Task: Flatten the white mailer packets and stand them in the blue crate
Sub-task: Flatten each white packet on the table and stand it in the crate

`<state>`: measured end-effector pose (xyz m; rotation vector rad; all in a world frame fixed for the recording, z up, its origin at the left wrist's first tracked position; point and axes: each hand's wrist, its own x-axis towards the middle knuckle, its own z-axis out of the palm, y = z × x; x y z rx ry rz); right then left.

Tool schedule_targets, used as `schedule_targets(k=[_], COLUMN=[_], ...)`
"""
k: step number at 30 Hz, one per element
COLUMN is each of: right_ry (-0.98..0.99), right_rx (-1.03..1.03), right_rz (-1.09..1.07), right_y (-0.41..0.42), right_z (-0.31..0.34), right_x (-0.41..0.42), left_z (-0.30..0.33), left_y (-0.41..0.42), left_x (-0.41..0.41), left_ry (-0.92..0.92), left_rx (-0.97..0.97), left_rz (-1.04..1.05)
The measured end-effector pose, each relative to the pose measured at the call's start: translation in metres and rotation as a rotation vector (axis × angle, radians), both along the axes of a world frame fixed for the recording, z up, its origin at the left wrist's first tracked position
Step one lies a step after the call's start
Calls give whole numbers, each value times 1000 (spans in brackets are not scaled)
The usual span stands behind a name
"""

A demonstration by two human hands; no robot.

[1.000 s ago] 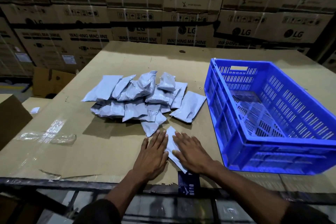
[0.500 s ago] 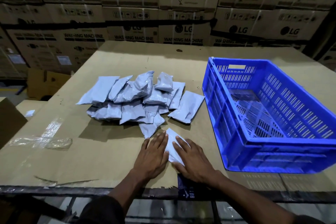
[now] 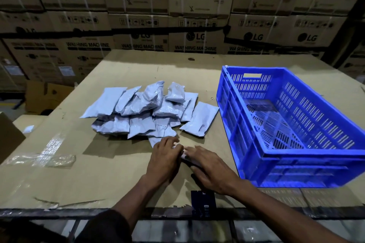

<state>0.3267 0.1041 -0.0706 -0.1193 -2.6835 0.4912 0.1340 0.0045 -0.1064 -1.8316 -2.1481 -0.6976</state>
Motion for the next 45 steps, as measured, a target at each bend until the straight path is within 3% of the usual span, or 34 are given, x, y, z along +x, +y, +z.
schedule_targets(k=[4, 8, 10, 12, 14, 16, 19, 25, 35, 38, 45], right_ry=[-143, -252, -300, -337, -287, -176, 10, 263, 297, 189, -439], right_rx=[244, 310, 305, 300, 279, 274, 275, 317, 383, 400, 344], right_rz=[70, 71, 31, -9, -36, -68, -115, -245, -528, -579, -551], right_y=[6, 19, 20, 19, 17, 17, 19, 51, 122, 150, 207], right_z=[-8, -1, 7, 13, 22, 34, 62, 122, 165, 155, 104], right_x=[6, 1, -3, -5, -7, -8, -10, 2, 78, 100, 103], left_z=[14, 23, 26, 23, 14, -5, -30, -50, -52, -53, -53], left_y=[9, 13, 10, 6, -4, -15, -27, -16, 24, 37, 54], left_x=[-14, -19, -18, -13, -4, 5, 22, 33, 63, 74, 89], left_ry=[44, 70, -3, -215, -268, -250, -252, -29, 16, 30, 4], left_rx=[-33, -14, 13, 143, 273, 284, 141, -150, -209, -240, -251], left_rz=[-17, -91, -60, 70, 101, 111, 180, 218, 213, 209, 242])
